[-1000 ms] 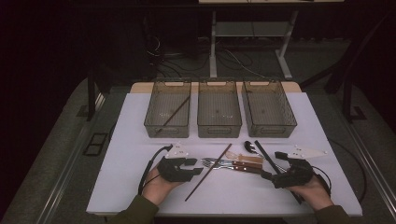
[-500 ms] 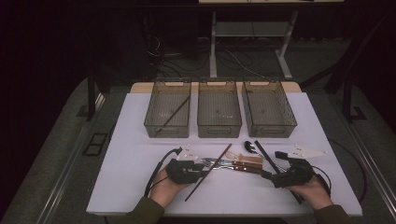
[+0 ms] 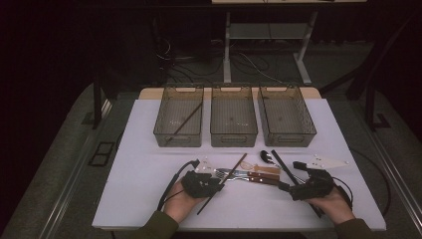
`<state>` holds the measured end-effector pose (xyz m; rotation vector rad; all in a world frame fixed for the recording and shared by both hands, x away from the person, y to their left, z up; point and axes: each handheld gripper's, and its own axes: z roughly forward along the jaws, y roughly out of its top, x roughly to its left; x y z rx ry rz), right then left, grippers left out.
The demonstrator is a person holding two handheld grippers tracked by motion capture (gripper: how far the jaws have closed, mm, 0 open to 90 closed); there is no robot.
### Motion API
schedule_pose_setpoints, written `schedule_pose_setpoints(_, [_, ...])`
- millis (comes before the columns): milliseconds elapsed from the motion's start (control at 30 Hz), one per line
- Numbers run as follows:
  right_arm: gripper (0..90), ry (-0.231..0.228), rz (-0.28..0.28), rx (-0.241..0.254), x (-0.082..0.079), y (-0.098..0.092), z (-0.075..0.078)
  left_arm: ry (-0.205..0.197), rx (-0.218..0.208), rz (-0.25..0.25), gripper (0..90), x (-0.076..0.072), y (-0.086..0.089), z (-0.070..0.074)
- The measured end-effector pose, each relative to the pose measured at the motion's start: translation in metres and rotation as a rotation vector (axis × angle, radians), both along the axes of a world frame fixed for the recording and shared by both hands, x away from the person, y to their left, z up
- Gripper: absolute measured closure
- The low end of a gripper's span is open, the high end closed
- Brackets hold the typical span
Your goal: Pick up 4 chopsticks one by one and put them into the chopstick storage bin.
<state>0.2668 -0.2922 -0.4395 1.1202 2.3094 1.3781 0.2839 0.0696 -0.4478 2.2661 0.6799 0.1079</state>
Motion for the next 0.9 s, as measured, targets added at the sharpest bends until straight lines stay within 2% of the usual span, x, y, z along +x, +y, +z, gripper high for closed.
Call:
schedule_pose_setpoints(267, [0.6,0.003,0.003,-0.004,-0.0002,0.0004,-0.0001,-0.022,0.021,0.005,77.0,-0.0012,-0.0013,0.0000])
schedule_pose_setpoints(500, [0.5,0.001,0.004,-0.003,-0.0003,0.0004,-0.0001,-0.023,0.024,0.027,82.3,-0.0011,-0.0017,0.0000])
schedule_pose_setpoints(900, [0.5,0.004,0.007,-0.005,-0.0004,0.0009,-0.0002,-0.010,0.029,0.053,85.2,-0.0013,-0.0028,0.0010])
